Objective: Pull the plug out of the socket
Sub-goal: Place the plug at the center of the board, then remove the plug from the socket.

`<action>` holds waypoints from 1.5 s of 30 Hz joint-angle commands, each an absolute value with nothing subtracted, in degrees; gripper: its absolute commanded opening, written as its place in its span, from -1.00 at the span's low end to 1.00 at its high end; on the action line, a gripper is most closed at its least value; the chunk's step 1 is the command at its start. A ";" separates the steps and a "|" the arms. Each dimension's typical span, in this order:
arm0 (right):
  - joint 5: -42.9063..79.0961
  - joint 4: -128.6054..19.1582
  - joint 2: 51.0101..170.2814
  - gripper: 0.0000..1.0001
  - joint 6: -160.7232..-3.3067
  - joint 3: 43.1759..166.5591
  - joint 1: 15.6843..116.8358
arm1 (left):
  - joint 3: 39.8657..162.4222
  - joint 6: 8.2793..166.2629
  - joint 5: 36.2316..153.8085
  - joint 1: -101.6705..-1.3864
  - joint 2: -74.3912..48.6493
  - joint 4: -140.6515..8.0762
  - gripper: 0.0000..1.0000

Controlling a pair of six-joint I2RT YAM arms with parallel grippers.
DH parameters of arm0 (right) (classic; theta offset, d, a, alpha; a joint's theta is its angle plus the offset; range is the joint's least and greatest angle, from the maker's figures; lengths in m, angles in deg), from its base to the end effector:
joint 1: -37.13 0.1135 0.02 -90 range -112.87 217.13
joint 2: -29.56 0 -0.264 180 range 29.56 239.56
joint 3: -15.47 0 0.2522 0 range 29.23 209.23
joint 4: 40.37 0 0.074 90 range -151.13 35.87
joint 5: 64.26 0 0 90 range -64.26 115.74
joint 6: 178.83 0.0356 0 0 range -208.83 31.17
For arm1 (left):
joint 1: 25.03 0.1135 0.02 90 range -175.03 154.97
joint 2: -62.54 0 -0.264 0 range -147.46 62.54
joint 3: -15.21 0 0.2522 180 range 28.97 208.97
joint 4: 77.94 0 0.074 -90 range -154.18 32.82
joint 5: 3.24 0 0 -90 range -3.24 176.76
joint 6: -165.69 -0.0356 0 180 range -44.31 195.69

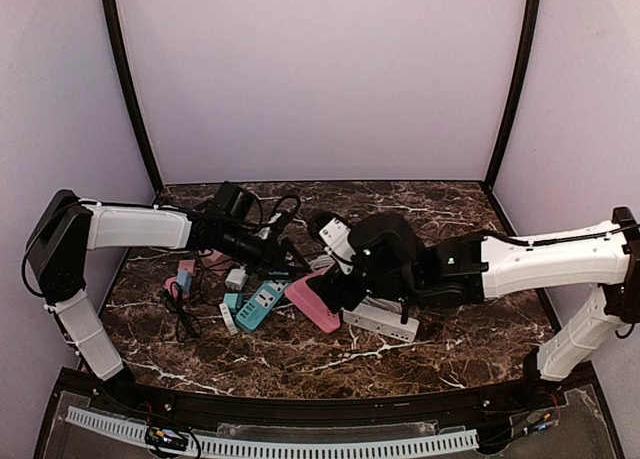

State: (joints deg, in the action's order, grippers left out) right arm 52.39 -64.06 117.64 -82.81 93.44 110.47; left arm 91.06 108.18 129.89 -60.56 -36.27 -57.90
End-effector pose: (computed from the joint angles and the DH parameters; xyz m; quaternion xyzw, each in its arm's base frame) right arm 0.1149 0.3282 0.2742 -0.3854 0.7746 0.1362 0.4826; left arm 0.2835 -0.2324 0.2078 0.1691 0.8487 -0.4868 0.1189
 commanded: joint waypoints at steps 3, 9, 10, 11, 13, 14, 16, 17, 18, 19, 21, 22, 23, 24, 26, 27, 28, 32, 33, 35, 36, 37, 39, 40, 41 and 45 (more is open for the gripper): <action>33.92 -64.23 112.57 0.70 -72.67 88.49 102.67 | 94.07 101.91 125.70 -60.80 -35.97 -51.68 0.27; 26.17 -62.18 113.92 0.57 -69.35 86.05 97.77 | 95.25 99.48 125.28 -60.84 -38.23 -50.08 0.26; 26.06 -61.26 113.82 0.57 -69.10 85.33 97.45 | 95.38 98.82 125.35 -60.87 -38.47 -49.74 0.25; 26.01 -60.36 113.65 0.57 -68.83 84.66 97.24 | 95.72 98.11 125.43 -60.95 -39.01 -49.62 0.24; 26.00 -58.77 113.17 0.57 -68.27 83.58 96.82 | 96.07 97.47 125.47 -61.03 -39.66 -49.30 0.23; 26.00 -58.08 113.04 0.56 -68.12 83.14 96.74 | 96.19 97.30 125.54 -61.09 -39.89 -49.26 0.23; 24.88 -56.76 112.75 0.56 -67.85 82.25 96.64 | 96.85 96.78 125.42 -61.33 -40.93 -49.24 0.23; 24.55 -56.03 112.60 0.56 -67.64 81.76 96.62 | 97.40 96.50 125.27 -61.39 -41.23 -49.24 0.23; 24.51 -55.22 112.48 0.55 -67.38 81.34 96.62 | 97.77 96.29 125.18 -61.41 -41.89 -49.24 0.23; 24.55 -54.59 112.16 0.54 -67.12 80.82 96.60 | 98.67 95.98 124.91 -61.41 -42.24 -49.26 0.23; 24.69 -53.10 111.64 0.54 -66.69 79.85 96.56 | 100.10 95.54 124.68 -61.46 -43.31 -49.32 0.24; 24.85 -52.36 111.39 0.54 -66.48 79.45 96.58 | 100.57 95.37 124.57 -61.48 -43.91 -49.33 0.26; 25.00 -51.91 111.15 0.54 -66.34 79.04 96.56 | 101.34 94.96 124.43 -61.45 -44.17 -49.37 0.30; 25.28 -51.65 110.95 0.53 -66.19 78.72 96.59 | 101.76 94.82 124.44 -61.43 -44.67 -49.40 0.31; 25.53 -51.49 110.78 0.53 -65.94 78.19 96.63 | 101.90 94.51 124.64 -61.49 -45.18 -49.55 0.33; 25.56 -51.43 110.70 0.53 -65.90 77.99 96.63 | 101.91 94.44 124.79 -61.55 -45.38 -49.65 0.33; 25.56 -51.45 110.62 0.53 -65.77 77.70 96.60 | 102.08 94.42 124.89 -61.66 -45.90 -49.71 0.33; 26.22 -49.83 109.46 0.52 -65.41 75.93 96.63 | 102.87 95.19 125.29 -62.04 -47.82 -49.77 0.31; 26.89 -49.09 108.92 0.52 -65.26 75.23 96.57 | 102.97 95.44 125.32 -62.21 -48.06 -49.73 0.31; 27.76 -48.25 107.83 0.52 -64.88 74.34 96.56 | 103.36 95.73 125.67 -62.47 -48.76 -49.62 0.30; 28.34 -48.16 107.39 0.51 -64.75 73.95 96.60 | 103.69 95.82 125.82 -62.71 -49.14 -49.65 0.28; 28.78 -48.15 107.02 0.51 -64.60 73.70 96.58 | 103.82 95.95 125.93 -62.81 -49.29 -49.67 0.26; 29.16 -48.15 106.47 0.51 -64.49 73.18 96.63 | 104.05 96.03 126.10 -62.90 -49.81 -49.68 0.20; 29.30 -48.20 106.33 0.51 -64.46 72.92 96.62 | 104.06 96.18 126.08 -62.97 -50.15 -49.68 0.13; 29.39 -48.39 106.22 0.51 -64.47 72.73 96.56 | 104.09 96.26 126.02 -62.99 -50.32 -49.64 0.10; 30.18 -49.38 106.21 0.50 -64.48 72.31 96.57 | 104.03 96.77 126.16 -63.00 -51.03 -49.38 -0.16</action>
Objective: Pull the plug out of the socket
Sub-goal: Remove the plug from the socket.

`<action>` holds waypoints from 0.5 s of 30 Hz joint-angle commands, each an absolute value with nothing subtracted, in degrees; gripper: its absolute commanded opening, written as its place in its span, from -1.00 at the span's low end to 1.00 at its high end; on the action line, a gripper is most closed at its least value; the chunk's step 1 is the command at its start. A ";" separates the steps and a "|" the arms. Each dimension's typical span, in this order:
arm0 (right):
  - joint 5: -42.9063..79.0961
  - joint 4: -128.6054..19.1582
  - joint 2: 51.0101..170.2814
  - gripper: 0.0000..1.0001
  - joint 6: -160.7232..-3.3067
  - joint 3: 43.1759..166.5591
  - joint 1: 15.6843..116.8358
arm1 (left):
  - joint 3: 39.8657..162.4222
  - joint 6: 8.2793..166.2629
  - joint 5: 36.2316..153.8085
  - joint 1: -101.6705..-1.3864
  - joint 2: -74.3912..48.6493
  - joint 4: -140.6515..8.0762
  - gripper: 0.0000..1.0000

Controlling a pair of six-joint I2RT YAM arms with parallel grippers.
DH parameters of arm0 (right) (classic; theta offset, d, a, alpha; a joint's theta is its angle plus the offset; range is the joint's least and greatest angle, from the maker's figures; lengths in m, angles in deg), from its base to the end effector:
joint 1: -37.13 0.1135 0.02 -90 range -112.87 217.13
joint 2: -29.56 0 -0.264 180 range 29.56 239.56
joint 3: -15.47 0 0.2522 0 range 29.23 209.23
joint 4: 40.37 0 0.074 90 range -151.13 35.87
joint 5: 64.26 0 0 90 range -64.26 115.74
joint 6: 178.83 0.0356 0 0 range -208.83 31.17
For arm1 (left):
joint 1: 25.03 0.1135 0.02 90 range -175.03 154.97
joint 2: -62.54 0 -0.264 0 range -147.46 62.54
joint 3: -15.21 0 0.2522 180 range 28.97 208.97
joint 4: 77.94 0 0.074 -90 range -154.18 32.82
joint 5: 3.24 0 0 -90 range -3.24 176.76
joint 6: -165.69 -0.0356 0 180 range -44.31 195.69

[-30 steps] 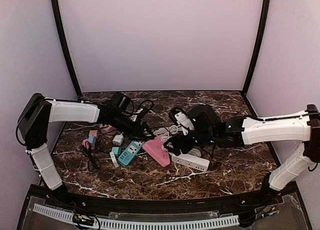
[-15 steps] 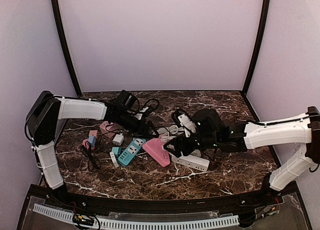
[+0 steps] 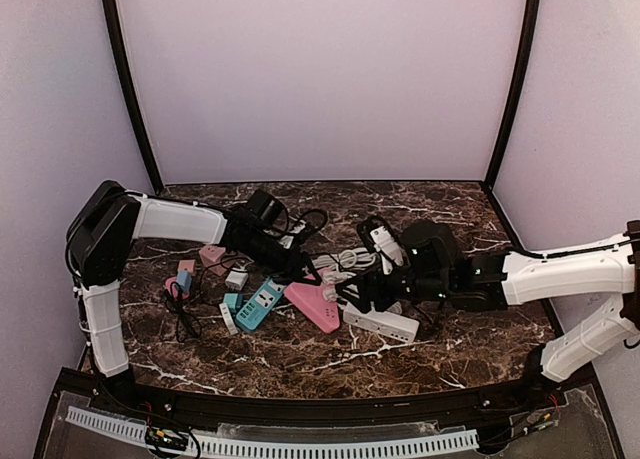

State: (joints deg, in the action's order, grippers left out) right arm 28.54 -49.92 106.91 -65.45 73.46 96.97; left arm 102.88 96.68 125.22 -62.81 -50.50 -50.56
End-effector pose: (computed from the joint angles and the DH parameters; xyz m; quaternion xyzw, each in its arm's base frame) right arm 0.1502 0.2551 0.2345 -0.2575 0.8216 0.3217 0.3938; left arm 0.3128 -0.2704 0.1673 0.2347 0.8698 -0.4199 0.1096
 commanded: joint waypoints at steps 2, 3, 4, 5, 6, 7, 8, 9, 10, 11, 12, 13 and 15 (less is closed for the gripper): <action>30.87 -49.91 106.06 0.50 -64.40 72.14 96.57 | 104.08 96.87 126.43 -63.00 -50.98 -49.15 -0.34; 31.08 -50.24 105.92 0.50 -64.52 72.13 96.62 | 104.10 96.76 126.85 -63.00 -50.91 -48.98 -0.43; 31.35 -50.61 105.82 0.50 -64.71 72.17 96.59 | 104.14 96.69 127.15 -63.00 -50.64 -48.89 -0.50; 31.93 -51.11 105.66 0.50 -64.98 72.29 96.59 | 104.13 96.63 127.77 -62.98 -50.35 -48.87 -0.54; 32.38 -51.84 105.37 0.51 -65.41 72.49 96.60 | 104.08 96.62 128.05 -62.99 -49.71 -48.92 -0.60; 32.85 -52.63 105.10 0.52 -65.90 72.82 96.56 | 104.01 96.50 128.57 -62.97 -49.31 -49.07 -0.63; 32.90 -53.49 104.76 0.53 -66.67 73.17 96.62 | 103.92 96.34 129.03 -62.99 -48.37 -49.11 -0.67; 32.66 -53.89 104.36 0.54 -67.56 73.70 96.56 | 103.84 95.95 129.34 -62.99 -47.85 -49.30 -0.69; 32.37 -55.70 104.10 0.55 -68.52 74.30 96.61 | 103.61 95.66 129.99 -63.00 -46.71 -49.45 -0.72; 31.99 -57.18 103.85 0.56 -69.46 75.11 96.59 | 103.52 95.08 130.35 -63.00 -46.05 -49.71 -0.74; 31.82 -58.83 103.69 0.56 -70.27 75.99 96.59 | 103.22 94.79 130.99 -63.00 -44.53 -49.83 -0.76; 32.08 -60.65 103.62 0.57 -70.91 77.00 96.62 | 103.01 94.18 131.33 -62.98 -43.73 -50.20 -0.77; 33.71 -64.62 103.84 0.54 -71.58 79.36 96.37 | 102.22 93.29 132.08 -62.95 -41.42 -50.63 -0.76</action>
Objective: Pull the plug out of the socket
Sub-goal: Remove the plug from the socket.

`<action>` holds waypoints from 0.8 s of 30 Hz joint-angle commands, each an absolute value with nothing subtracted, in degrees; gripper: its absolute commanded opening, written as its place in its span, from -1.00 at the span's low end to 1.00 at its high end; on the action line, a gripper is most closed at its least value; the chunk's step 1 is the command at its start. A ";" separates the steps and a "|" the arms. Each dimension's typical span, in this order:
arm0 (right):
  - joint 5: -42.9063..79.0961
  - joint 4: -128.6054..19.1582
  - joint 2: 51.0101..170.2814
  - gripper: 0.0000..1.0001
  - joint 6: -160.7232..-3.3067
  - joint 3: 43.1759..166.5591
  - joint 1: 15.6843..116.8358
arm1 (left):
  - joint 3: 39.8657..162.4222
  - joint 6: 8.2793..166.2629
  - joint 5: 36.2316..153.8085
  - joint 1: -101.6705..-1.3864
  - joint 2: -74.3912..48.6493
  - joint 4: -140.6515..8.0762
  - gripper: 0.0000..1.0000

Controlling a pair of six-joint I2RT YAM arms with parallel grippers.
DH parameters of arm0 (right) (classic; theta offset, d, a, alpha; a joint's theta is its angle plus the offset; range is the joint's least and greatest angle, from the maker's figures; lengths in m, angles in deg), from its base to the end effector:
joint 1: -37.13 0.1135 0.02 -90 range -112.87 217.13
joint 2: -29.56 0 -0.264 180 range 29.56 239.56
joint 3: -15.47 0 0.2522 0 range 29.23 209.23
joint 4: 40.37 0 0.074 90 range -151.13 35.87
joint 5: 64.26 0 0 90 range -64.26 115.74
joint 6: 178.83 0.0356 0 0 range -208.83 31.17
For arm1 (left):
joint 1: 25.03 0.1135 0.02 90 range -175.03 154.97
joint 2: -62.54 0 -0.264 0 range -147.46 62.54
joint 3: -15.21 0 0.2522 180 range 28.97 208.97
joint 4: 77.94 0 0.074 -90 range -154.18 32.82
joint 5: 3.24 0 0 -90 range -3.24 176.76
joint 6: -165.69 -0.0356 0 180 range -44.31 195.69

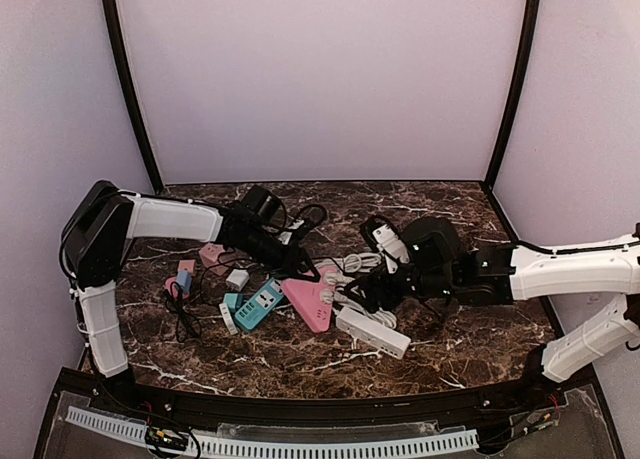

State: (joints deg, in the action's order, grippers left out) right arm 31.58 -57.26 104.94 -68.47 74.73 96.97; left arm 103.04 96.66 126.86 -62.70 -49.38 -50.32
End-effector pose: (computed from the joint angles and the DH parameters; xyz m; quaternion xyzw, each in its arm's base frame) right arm 0.1475 0.2467 0.2393 -0.2736 0.8343 0.2727 0.3933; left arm 0.3117 -0.2696 0.1760 0.2401 0.8617 -0.4333 0.1100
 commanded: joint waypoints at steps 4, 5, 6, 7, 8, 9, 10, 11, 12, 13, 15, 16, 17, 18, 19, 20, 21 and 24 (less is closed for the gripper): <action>33.35 -69.88 105.27 0.45 -73.93 83.85 95.09 | 100.56 91.86 134.55 -62.95 -37.97 -50.84 -0.75; 32.86 -70.20 105.74 0.43 -74.83 84.57 94.99 | 100.11 91.73 135.36 -62.96 -37.72 -50.83 -0.76; 32.31 -70.35 106.09 0.42 -75.68 85.24 95.03 | 99.96 91.71 135.62 -63.02 -37.48 -50.83 -0.76; 31.76 -70.45 106.60 0.42 -76.45 85.88 95.05 | 99.85 91.63 136.20 -63.07 -37.44 -50.78 -0.76; 31.50 -70.59 107.34 0.41 -77.05 86.51 95.05 | 99.88 91.61 136.53 -63.08 -37.41 -50.81 -0.76; 31.25 -70.71 108.06 0.39 -77.46 87.06 95.03 | 99.96 91.54 136.97 -63.06 -37.36 -50.82 -0.76; 30.77 -70.79 108.85 0.36 -77.92 87.53 95.03 | 99.98 91.48 137.05 -63.07 -37.34 -50.76 -0.77; 30.69 -70.80 109.71 0.35 -78.24 88.00 95.04 | 100.03 91.26 137.08 -63.15 -37.28 -50.48 -0.77; 30.51 -70.81 110.56 0.31 -78.60 88.47 95.12 | 100.11 91.08 136.97 -63.20 -37.30 -50.26 -0.77; 30.39 -71.02 111.50 0.26 -78.97 89.12 95.07 | 100.14 90.72 136.71 -63.25 -37.26 -49.80 -0.77; 30.81 -71.66 113.21 0.22 -79.39 90.39 95.40 | 100.23 90.30 136.57 -63.41 -37.19 -49.31 -0.78; 31.23 -72.02 114.02 0.21 -79.74 91.08 95.62 | 100.29 90.25 136.54 -63.51 -37.17 -49.23 -0.78; 31.64 -72.50 114.85 0.20 -79.90 91.72 95.79 | 100.32 90.19 136.49 -63.65 -37.20 -49.06 -0.78; 32.03 -72.92 115.52 0.19 -80.00 92.29 96.08 | 100.34 90.15 136.46 -63.63 -37.21 -49.07 -0.78; 32.21 -73.20 116.13 0.18 -80.09 92.73 96.35 | 100.38 90.12 136.39 -63.68 -37.22 -49.00 -0.78; 32.62 -73.30 116.65 0.17 -80.18 93.05 96.70 | 100.42 90.11 136.28 -63.69 -37.22 -48.95 -0.78; 33.24 -73.44 117.11 0.16 -80.19 93.31 97.17 | 100.42 90.11 136.26 -63.70 -37.22 -48.86 -0.78; 35.61 -73.91 118.60 0.13 -80.37 94.41 98.61 | 100.43 90.25 136.44 -63.70 -37.28 -48.76 -0.79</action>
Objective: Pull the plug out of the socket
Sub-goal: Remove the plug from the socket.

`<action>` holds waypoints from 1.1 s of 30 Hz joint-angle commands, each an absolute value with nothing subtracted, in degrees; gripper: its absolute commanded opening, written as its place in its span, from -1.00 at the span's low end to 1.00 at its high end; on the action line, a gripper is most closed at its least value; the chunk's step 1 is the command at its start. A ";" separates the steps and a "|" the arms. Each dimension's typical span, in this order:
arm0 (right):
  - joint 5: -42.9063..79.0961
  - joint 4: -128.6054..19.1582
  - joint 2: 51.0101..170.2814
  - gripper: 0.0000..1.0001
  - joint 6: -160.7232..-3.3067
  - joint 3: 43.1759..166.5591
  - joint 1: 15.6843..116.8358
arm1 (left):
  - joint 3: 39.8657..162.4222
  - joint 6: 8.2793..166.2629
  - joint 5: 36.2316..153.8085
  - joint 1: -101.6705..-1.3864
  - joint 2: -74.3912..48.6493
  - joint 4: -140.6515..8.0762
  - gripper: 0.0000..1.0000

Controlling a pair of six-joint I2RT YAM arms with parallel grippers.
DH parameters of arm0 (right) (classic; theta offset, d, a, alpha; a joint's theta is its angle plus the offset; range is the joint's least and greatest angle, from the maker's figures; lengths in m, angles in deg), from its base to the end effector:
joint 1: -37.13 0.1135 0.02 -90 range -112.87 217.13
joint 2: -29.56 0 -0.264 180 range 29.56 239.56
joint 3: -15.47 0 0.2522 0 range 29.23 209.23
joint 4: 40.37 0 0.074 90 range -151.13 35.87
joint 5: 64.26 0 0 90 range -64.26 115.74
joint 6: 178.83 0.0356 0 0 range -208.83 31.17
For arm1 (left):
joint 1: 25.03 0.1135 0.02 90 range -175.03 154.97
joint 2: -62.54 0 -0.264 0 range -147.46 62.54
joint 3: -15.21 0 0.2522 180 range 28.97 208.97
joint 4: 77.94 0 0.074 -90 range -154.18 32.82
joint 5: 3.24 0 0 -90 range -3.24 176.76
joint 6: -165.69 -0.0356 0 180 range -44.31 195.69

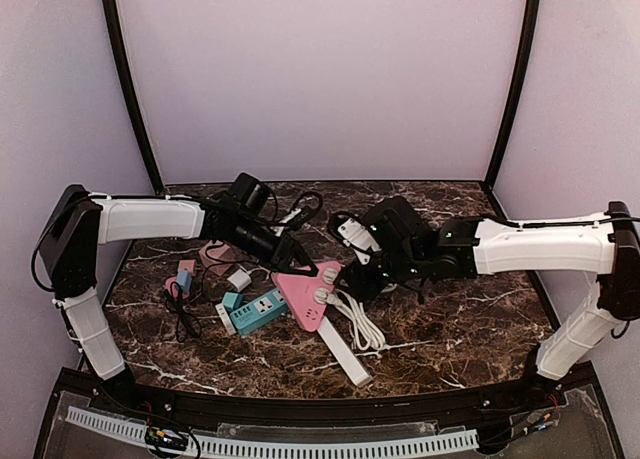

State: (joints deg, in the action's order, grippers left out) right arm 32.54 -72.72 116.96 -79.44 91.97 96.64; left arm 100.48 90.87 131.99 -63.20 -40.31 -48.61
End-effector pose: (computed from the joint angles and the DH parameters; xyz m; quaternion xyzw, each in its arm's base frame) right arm 0.1738 0.2868 0.2546 -0.3668 0.8400 0.1791 0.3574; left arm 0.2885 -0.2589 0.2224 0.3095 0.8132 -0.4718 0.1423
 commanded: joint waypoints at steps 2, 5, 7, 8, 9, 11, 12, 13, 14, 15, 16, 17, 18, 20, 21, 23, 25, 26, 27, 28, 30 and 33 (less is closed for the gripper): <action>37.29 -74.39 120.03 0.10 -80.47 95.29 99.27 | 100.45 90.28 136.68 -63.77 -37.29 -48.78 -0.79; 40.64 -75.71 122.11 -0.01 -80.46 97.01 100.07 | 100.43 90.22 136.84 -63.83 -37.14 -48.76 -0.80; 42.93 -76.60 123.21 -0.06 -80.77 98.08 100.59 | 100.43 90.13 136.92 -63.94 -37.10 -48.75 -0.80; 43.72 -76.79 123.66 -0.08 -81.05 98.46 100.98 | 100.43 90.11 136.94 -64.02 -37.12 -48.73 -0.80; 44.29 -76.93 124.14 -0.10 -81.30 98.83 101.22 | 100.43 90.11 136.90 -63.99 -37.06 -48.74 -0.80; 45.48 -77.44 125.08 -0.20 -81.62 99.53 101.61 | 100.43 90.11 136.94 -64.09 -37.06 -48.80 -0.80; 45.90 -77.63 125.36 -0.24 -81.62 99.81 101.86 | 100.43 90.04 137.03 -64.11 -37.05 -48.80 -0.80; 46.22 -77.74 125.63 -0.26 -81.69 99.95 101.96 | 100.43 90.03 137.25 -64.12 -37.05 -48.80 -0.80; 46.43 -77.77 125.83 -0.29 -81.71 99.98 102.07 | 100.43 90.02 137.32 -64.09 -37.09 -48.80 -0.81; 46.47 -77.73 126.01 -0.31 -81.71 100.05 102.28 | 100.50 89.97 137.48 -64.07 -37.12 -48.80 -0.81; 46.40 -77.64 126.13 -0.32 -81.90 100.03 102.36 | 100.51 90.01 137.52 -64.12 -37.13 -48.85 -0.81; 46.39 -77.45 126.22 -0.31 -82.09 100.03 102.50 | 100.49 90.01 137.48 -64.18 -37.13 -48.87 -0.81; 46.37 -77.30 126.37 -0.32 -82.35 100.04 102.63 | 100.51 90.02 137.52 -64.13 -37.13 -48.89 -0.81; 46.54 -77.05 126.70 -0.43 -82.53 100.18 102.88 | 100.49 90.09 137.71 -64.08 -37.25 -48.96 -0.82; 46.63 -77.00 126.83 -0.51 -82.56 100.16 102.97 | 100.51 90.14 137.86 -64.16 -37.27 -48.97 -0.82; 47.01 -76.81 126.91 -0.68 -82.74 100.14 103.19 | 100.52 90.14 137.86 -64.22 -37.27 -49.03 -0.83; 47.49 -76.64 127.00 -0.83 -83.01 100.04 103.33 | 100.52 90.11 137.72 -64.22 -37.23 -49.06 -0.83; 47.64 -76.63 127.02 -0.94 -83.10 99.99 103.37 | 100.52 90.13 137.55 -64.18 -37.33 -49.07 -0.83; 48.00 -76.63 126.96 -1.00 -83.12 99.92 103.42 | 100.52 90.16 137.18 -64.20 -37.41 -49.07 -0.84; 48.26 -76.65 126.84 -1.00 -83.07 99.83 103.56 | 100.52 90.19 137.06 -64.16 -37.44 -49.02 -0.84; 48.69 -76.51 126.42 -1.00 -83.03 99.38 103.53 | 100.52 90.20 137.04 -64.19 -37.64 -49.00 -0.84; 48.78 -75.38 124.88 -1.00 -83.24 97.97 103.55 | 100.63 89.96 136.74 -64.14 -37.88 -48.68 -0.85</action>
